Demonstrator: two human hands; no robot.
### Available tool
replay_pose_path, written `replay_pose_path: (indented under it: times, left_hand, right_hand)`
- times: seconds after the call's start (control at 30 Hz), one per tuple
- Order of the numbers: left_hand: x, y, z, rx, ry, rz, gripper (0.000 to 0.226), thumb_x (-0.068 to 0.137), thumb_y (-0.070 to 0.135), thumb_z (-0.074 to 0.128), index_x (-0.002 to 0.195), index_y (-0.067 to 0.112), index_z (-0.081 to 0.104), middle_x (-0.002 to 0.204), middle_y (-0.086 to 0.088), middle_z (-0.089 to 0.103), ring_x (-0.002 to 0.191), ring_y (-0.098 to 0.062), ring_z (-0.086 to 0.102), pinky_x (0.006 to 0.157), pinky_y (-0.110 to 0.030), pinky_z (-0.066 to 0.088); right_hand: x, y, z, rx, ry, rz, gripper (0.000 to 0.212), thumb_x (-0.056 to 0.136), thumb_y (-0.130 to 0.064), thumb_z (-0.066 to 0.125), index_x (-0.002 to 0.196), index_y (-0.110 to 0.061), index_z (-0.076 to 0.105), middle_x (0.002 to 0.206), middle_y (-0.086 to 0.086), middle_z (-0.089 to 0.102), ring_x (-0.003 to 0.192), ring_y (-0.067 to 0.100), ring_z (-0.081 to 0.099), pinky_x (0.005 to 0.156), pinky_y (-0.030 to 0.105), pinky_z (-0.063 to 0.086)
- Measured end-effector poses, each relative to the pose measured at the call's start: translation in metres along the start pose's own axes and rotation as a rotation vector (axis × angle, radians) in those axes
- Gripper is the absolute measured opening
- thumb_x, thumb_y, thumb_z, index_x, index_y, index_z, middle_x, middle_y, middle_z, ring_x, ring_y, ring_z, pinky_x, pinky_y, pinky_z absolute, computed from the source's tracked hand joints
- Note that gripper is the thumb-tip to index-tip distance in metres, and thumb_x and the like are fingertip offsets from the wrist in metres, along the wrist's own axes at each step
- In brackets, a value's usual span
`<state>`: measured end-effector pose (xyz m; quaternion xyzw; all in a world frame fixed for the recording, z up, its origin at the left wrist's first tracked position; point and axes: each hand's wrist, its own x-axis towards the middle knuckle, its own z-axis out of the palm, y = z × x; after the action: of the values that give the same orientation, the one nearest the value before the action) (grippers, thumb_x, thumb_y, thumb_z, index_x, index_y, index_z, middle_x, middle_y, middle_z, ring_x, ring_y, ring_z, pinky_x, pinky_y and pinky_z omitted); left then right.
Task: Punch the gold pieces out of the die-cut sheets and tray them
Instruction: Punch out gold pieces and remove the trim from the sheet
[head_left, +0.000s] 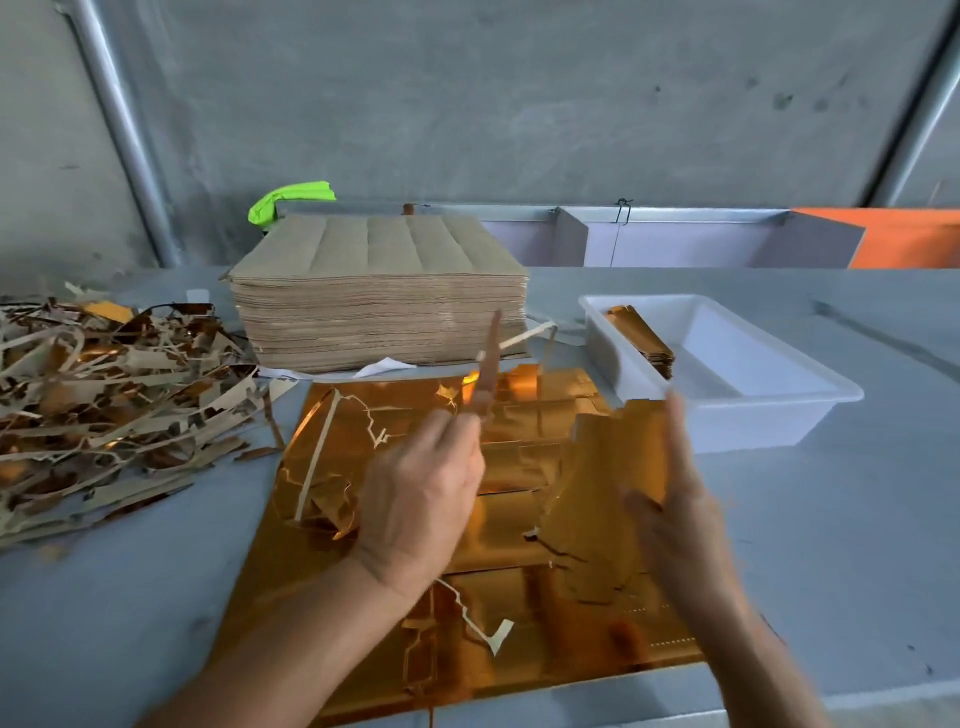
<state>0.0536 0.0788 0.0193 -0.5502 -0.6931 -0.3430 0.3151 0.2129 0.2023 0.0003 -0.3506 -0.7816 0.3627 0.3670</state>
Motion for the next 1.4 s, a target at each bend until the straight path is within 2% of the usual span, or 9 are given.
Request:
replay_pose_path:
  times: [0.07, 0.17, 0.3, 0.4, 0.57, 0.77, 0.93, 1.2, 1.4]
  left_hand:
    - [-0.011, 0.016, 0.009, -0.015, -0.047, 0.079, 0.015, 0.088, 0.007, 0.057, 0.09, 0.0, 0.069, 0.074, -0.006, 0.063, 0.052, -0.012, 0.057, 0.043, -0.022, 0.051]
    - [-0.027, 0.039, 0.019, 0.016, -0.161, 0.198, 0.023, 0.093, 0.012, 0.05, 0.094, 0.003, 0.071, 0.08, -0.007, 0.064, 0.064, -0.015, 0.063, 0.054, -0.022, 0.055]
    - [-0.039, 0.054, 0.026, 0.037, -0.246, 0.294, 0.033, 0.097, 0.012, 0.041, 0.092, 0.009, 0.073, 0.075, -0.002, 0.06, 0.065, -0.013, 0.057, 0.058, -0.024, 0.053]
    - [-0.042, 0.052, 0.023, -0.02, -0.304, 0.306, 0.029, 0.093, 0.007, 0.044, 0.103, 0.008, 0.071, 0.082, -0.003, 0.063, 0.072, -0.014, 0.059, 0.063, -0.024, 0.055]
    - [-0.036, 0.021, 0.012, -0.088, -0.307, 0.214, 0.036, 0.071, -0.002, 0.062, 0.107, -0.001, 0.068, 0.086, -0.007, 0.068, 0.076, -0.015, 0.064, 0.063, -0.021, 0.057]
    - [-0.014, -0.009, 0.01, -0.213, -0.34, -0.354, 0.015, 0.088, -0.005, 0.056, 0.092, 0.005, 0.066, 0.091, 0.0, 0.061, 0.075, -0.001, 0.053, 0.062, -0.006, 0.044]
    - [0.001, 0.003, 0.022, -0.471, -0.681, -0.643, 0.042, 0.073, 0.069, 0.055, 0.081, 0.028, 0.057, 0.069, 0.016, 0.061, 0.059, 0.0, 0.053, 0.051, -0.013, 0.039]
    - [0.016, -0.02, 0.014, -0.736, -0.759, -0.954, 0.012, 0.081, 0.014, 0.071, 0.087, 0.019, 0.064, 0.073, 0.006, 0.063, 0.057, -0.004, 0.051, 0.047, -0.014, 0.038]
    - [0.03, -0.054, 0.009, -0.969, -0.408, -1.251, 0.009, 0.088, 0.007, 0.061, 0.097, 0.008, 0.062, 0.084, -0.008, 0.07, 0.049, -0.006, 0.05, 0.037, -0.015, 0.034]
  right_hand:
    - [0.0, -0.005, 0.016, -0.072, -0.043, 0.024, 0.056, 0.096, -0.001, 0.048, 0.143, -0.03, 0.041, 0.136, -0.016, 0.048, 0.124, 0.001, 0.046, 0.096, 0.025, 0.045]
    - [-0.002, -0.012, 0.025, 0.256, -0.084, 0.221, 0.029, 0.099, -0.011, 0.044, 0.103, -0.02, 0.071, 0.098, 0.0, 0.072, 0.085, 0.013, 0.065, 0.071, 0.021, 0.052]
    - [-0.005, -0.011, 0.023, 0.446, -0.115, 0.322, 0.041, 0.097, -0.042, 0.046, 0.074, -0.014, 0.066, 0.072, 0.002, 0.068, 0.067, 0.021, 0.062, 0.062, 0.027, 0.051]
    - [-0.004, -0.003, 0.023, 0.361, -0.047, 0.36, 0.032, 0.095, -0.019, 0.053, 0.063, -0.012, 0.054, 0.055, 0.0, 0.054, 0.056, 0.019, 0.05, 0.056, 0.035, 0.043]
    - [0.002, 0.0, 0.009, 0.353, 0.009, 0.452, 0.019, 0.1, -0.023, 0.045, 0.084, -0.021, 0.056, 0.083, 0.009, 0.065, 0.076, 0.027, 0.065, 0.067, 0.04, 0.055]
    - [0.001, -0.014, 0.009, 0.318, -0.065, 0.408, 0.019, 0.1, -0.03, 0.043, 0.085, -0.024, 0.052, 0.102, 0.017, 0.061, 0.094, 0.039, 0.061, 0.088, 0.059, 0.05]
    - [-0.001, -0.023, 0.016, 0.286, -0.109, 0.35, 0.02, 0.1, -0.027, 0.044, 0.082, -0.023, 0.054, 0.098, 0.018, 0.06, 0.093, 0.041, 0.06, 0.087, 0.06, 0.05]
    - [0.0, -0.018, 0.001, 0.227, -0.155, 0.34, 0.019, 0.099, -0.026, 0.044, 0.085, -0.021, 0.056, 0.102, 0.022, 0.061, 0.092, 0.037, 0.062, 0.089, 0.056, 0.051]
    - [-0.001, -0.014, -0.004, 0.219, -0.233, 0.331, 0.014, 0.1, -0.026, 0.042, 0.098, -0.028, 0.056, 0.105, 0.006, 0.064, 0.098, 0.027, 0.062, 0.088, 0.048, 0.053]
